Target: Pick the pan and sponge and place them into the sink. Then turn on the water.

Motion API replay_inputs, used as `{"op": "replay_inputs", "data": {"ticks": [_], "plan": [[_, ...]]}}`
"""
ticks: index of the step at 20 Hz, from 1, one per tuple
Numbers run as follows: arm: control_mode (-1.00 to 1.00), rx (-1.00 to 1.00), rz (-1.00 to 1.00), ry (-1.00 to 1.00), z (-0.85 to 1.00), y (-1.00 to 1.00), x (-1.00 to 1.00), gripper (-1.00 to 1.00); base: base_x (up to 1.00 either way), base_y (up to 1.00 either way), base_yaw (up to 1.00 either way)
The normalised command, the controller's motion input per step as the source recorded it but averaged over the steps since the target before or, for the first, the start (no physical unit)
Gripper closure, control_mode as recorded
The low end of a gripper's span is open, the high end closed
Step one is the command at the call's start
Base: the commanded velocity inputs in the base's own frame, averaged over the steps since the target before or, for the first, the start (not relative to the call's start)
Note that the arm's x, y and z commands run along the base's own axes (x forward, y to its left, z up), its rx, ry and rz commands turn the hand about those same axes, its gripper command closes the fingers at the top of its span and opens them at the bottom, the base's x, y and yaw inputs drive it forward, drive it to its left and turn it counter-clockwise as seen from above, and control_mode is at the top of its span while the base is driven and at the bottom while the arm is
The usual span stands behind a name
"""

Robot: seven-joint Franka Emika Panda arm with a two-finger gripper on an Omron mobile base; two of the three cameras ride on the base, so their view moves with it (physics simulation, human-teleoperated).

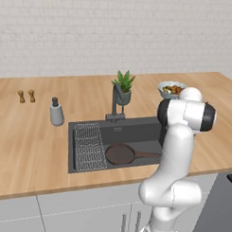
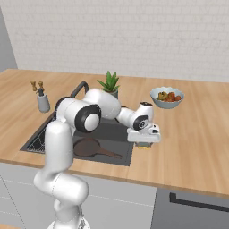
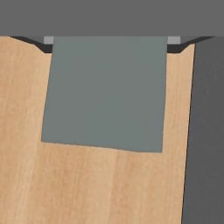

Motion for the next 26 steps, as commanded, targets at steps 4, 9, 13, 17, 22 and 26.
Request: {"op": "replay_inputs", "data": {"ticks": [4,9,13,17,22,26], "plan": [[-1.00,0.00,0.01,-0.07,0.03,0.04,-0.02,1.00,0.00,0.00,0.00],[-1.00,0.00,0.03,-0.28,0.36,0.33,-0.18,1.00,0.00,0.00,0.00],[-1.00,0.00,0.06,-0.20,0.33,0.74,-0.21,1.00,0.00,0.00,0.00],[-1.00,0.00,0.16,-0.05,0.27,0.91,-0.19,1.00,0.00,0.00,0.00],[-1.00,0.00,0.34,0.00,-0.03,0.99,-0.07,1.00,0.00,0.00,0.00],[-1.00,-0.01,0.34,0.05,-0.19,0.53,-0.07,1.00,0.00,0.00,0.00]]}}
